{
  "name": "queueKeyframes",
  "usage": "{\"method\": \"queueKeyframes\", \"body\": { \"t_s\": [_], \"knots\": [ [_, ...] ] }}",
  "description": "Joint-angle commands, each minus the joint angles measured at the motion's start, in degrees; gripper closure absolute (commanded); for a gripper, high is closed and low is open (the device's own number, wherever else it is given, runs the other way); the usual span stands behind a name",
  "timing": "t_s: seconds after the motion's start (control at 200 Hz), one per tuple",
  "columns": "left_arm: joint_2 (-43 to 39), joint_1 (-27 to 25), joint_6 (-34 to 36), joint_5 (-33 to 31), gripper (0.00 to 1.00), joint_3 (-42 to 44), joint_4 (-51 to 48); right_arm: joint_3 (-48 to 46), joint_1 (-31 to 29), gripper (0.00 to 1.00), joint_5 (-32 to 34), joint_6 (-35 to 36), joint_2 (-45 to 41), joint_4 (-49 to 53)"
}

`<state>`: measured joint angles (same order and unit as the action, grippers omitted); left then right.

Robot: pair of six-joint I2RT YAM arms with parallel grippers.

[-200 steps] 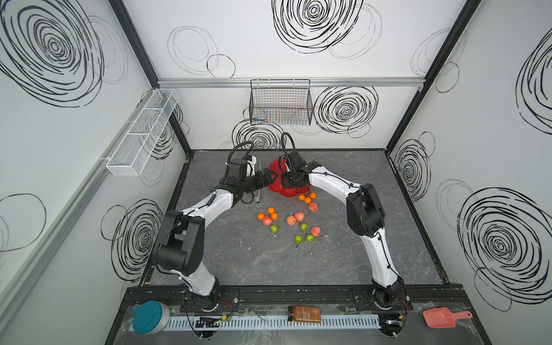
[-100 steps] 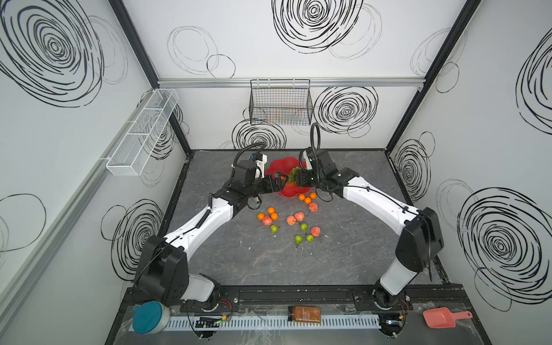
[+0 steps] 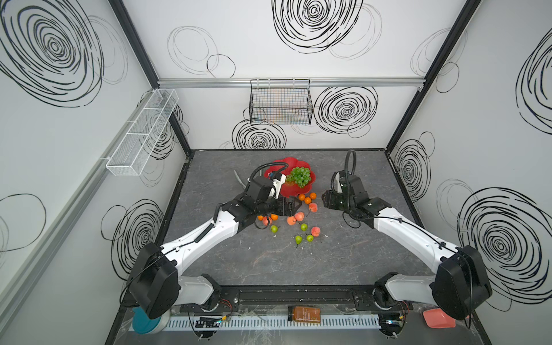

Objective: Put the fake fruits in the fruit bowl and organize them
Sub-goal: 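Move the right gripper back toward the tomatoes beside the bowl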

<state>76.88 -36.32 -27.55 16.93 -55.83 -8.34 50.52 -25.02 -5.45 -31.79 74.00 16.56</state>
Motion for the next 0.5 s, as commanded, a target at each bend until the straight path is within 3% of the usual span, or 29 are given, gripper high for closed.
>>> {"method": "queueKeyframes", "body": {
  "t_s": [0.0, 0.245, 0.495],
  "knots": [
    [1.7, -0.8, 2.7, 0.3, 0.04, -2.7, 0.8, -0.3, 2.1, 0.39, -2.0, -0.5, -0.2, 2.6],
    [2.6, -1.0, 6.3, 1.8, 0.04, -2.1, 2.9, 2.2, 3.0, 0.4, -0.7, 0.2, 4.1, 11.5],
    [2.3, -1.9, 9.6, 2.6, 0.04, 0.8, 0.9, -1.2, 3.0, 0.4, -6.7, 2.6, 5.6, 7.6]
  ]
}}
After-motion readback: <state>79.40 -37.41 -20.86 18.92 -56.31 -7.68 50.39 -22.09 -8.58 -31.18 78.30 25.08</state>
